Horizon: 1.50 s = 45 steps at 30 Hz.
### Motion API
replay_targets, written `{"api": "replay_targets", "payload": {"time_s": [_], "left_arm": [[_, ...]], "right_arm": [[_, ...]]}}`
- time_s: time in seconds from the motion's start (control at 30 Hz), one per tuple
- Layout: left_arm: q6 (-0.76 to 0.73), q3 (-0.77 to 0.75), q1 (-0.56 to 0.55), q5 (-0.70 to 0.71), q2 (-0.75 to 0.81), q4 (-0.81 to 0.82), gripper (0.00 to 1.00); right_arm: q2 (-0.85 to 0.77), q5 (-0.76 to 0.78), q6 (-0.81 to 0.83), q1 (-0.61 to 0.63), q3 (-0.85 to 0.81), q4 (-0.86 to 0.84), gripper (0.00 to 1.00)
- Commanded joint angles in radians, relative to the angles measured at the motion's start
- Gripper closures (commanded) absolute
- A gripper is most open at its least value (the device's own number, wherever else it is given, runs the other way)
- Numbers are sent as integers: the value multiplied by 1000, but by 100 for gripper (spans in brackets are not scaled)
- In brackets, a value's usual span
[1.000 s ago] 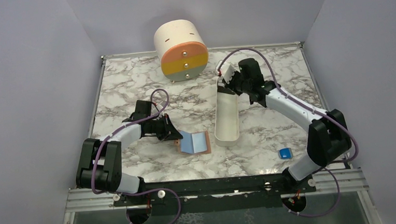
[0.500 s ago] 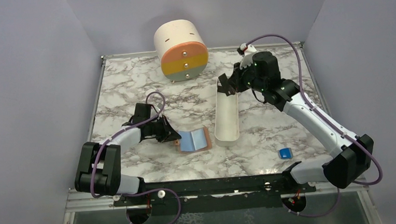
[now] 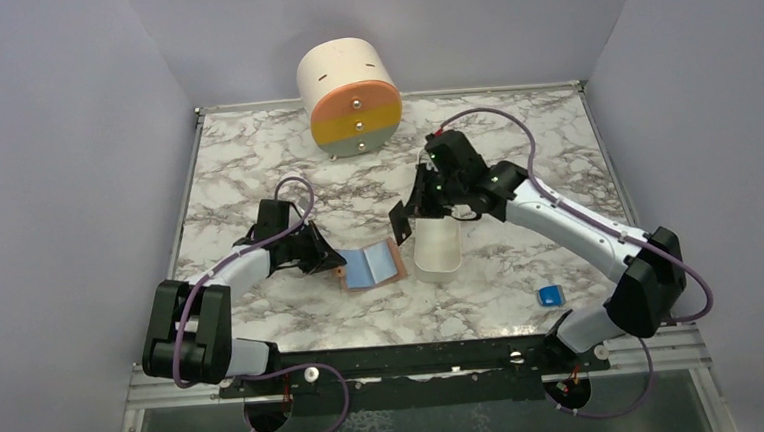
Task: Put the credit cards into the card holder
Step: Insert the credit card into the card holder.
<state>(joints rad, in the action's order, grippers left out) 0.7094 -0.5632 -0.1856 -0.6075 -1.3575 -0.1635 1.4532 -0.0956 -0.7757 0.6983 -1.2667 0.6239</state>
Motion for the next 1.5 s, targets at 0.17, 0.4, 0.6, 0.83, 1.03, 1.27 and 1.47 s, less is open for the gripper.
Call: {"api": "replay_targets", "payload": {"time_s": [0.17, 0.4, 0.6, 0.83, 1.03, 1.27, 1.47], "left_arm": [[-49, 5, -5, -32, -34, 0, 100], [-59, 2, -6, -32, -50, -7, 100], [-69, -10, -6, -27, -69, -17, 97], [-88, -35, -6, -4, -77, -49, 88], [-105, -53, -6, 33, -72, -82, 79], [-112, -61, -6, 72, -65, -104, 72], [-114, -66, -6, 96, -68, -122, 68]], "right_arm": [[240, 218, -270, 199, -235, 230, 99], [319, 262, -291, 246, -263, 226, 99], [380, 295, -305, 265, -292, 248, 99], [405, 243, -176, 267, -265, 127, 99], [399, 128, 0, 267, -168, -21, 99], [397, 76, 64, 261, -103, -74, 99], [391, 9, 70, 235, -52, -130, 99]]}}
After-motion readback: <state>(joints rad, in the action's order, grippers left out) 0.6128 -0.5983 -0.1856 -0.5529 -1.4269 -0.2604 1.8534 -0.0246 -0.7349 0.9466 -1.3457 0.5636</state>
